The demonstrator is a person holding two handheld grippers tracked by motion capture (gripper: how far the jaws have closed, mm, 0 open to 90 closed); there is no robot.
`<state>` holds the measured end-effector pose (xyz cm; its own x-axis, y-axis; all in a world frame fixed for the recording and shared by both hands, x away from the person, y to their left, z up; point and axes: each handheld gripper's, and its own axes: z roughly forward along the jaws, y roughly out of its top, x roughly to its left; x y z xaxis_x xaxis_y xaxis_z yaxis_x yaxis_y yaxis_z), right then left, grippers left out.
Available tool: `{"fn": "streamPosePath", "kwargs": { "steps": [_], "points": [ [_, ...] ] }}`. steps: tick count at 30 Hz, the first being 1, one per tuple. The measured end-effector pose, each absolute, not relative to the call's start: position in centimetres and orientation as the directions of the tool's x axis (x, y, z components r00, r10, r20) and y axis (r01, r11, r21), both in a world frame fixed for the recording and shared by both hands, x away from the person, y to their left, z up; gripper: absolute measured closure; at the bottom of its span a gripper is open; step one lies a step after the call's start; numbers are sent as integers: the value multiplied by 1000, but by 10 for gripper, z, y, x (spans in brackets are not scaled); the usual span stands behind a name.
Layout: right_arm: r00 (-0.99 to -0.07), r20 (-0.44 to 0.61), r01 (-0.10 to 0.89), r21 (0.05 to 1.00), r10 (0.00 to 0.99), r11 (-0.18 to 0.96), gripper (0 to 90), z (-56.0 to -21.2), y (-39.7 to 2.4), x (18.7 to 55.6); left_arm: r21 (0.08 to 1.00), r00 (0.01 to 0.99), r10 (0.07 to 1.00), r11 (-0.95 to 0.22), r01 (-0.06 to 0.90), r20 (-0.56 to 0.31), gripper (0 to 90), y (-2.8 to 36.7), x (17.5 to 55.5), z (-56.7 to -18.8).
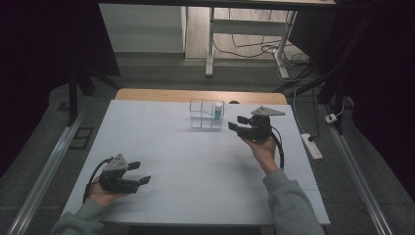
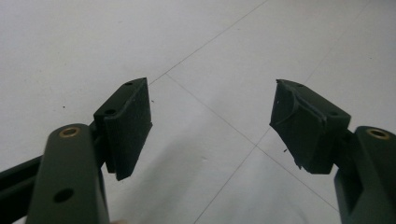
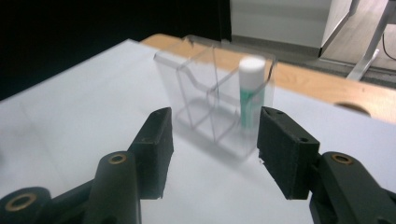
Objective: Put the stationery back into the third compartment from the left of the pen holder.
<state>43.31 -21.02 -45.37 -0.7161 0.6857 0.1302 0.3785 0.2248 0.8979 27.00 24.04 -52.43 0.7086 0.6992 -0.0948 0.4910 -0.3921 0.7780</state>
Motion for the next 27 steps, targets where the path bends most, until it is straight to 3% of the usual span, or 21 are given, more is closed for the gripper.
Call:
{"fn": "streamPosePath", "kwargs": {
  "steps": [15,27],
  "points": [
    [-723,121,405,872,680,276,413,-486,-262,354,781,704,703,-383,494,-100,282,241,271,-524],
    [-732,113,414,857,672,307,386,-495,-271,337,783,707,700,-383,490,-100,281,241,274,-523]
  ]
}}
